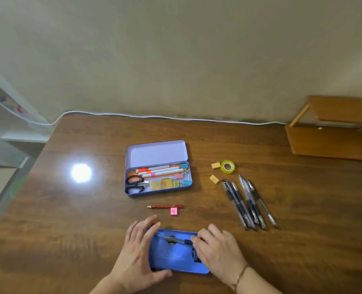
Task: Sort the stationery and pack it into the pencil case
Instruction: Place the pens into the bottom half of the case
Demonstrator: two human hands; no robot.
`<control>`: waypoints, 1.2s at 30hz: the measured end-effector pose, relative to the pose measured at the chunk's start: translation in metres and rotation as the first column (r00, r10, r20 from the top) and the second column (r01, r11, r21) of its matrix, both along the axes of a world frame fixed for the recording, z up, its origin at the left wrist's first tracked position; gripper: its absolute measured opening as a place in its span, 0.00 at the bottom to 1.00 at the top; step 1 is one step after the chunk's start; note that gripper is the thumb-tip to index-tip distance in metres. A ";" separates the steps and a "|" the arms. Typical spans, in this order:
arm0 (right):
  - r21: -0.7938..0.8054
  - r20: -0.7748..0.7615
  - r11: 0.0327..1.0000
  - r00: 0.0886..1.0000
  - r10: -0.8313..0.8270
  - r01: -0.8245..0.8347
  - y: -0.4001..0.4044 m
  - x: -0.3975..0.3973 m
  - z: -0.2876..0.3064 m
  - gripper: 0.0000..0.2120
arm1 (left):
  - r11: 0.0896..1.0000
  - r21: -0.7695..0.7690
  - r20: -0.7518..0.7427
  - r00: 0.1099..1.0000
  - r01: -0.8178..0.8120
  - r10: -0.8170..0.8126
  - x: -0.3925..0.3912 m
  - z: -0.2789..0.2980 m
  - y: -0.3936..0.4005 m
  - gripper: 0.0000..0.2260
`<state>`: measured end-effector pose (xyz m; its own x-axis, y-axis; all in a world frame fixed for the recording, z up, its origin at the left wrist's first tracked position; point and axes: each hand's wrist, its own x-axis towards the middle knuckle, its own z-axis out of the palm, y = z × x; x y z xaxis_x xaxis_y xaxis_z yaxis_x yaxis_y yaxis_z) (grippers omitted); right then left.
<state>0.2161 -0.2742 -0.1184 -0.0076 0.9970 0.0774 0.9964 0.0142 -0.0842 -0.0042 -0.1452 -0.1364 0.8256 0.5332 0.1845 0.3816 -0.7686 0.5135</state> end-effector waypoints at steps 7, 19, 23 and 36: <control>0.076 -0.202 0.943 0.931 -0.304 0.325 0.003 0.028 0.004 0.08 | 0.993 -0.045 -0.090 0.990 -0.109 0.104 0.038 0.004 -0.019 0.45; -0.027 -0.089 0.704 0.700 -0.708 0.709 -0.019 0.090 0.008 0.12 | 0.981 0.004 -0.173 0.966 -0.196 0.194 0.066 0.002 -0.039 0.35; 0.007 -0.002 0.752 0.752 -0.660 0.660 -0.021 0.096 0.013 0.06 | 0.976 0.018 -0.169 0.961 -0.218 0.218 0.075 0.000 -0.043 0.22; 0.254 -0.191 0.911 0.940 -0.283 0.326 -0.049 0.087 0.006 0.06 | 0.893 -0.198 0.010 0.910 -0.405 0.415 0.105 0.006 -0.036 0.14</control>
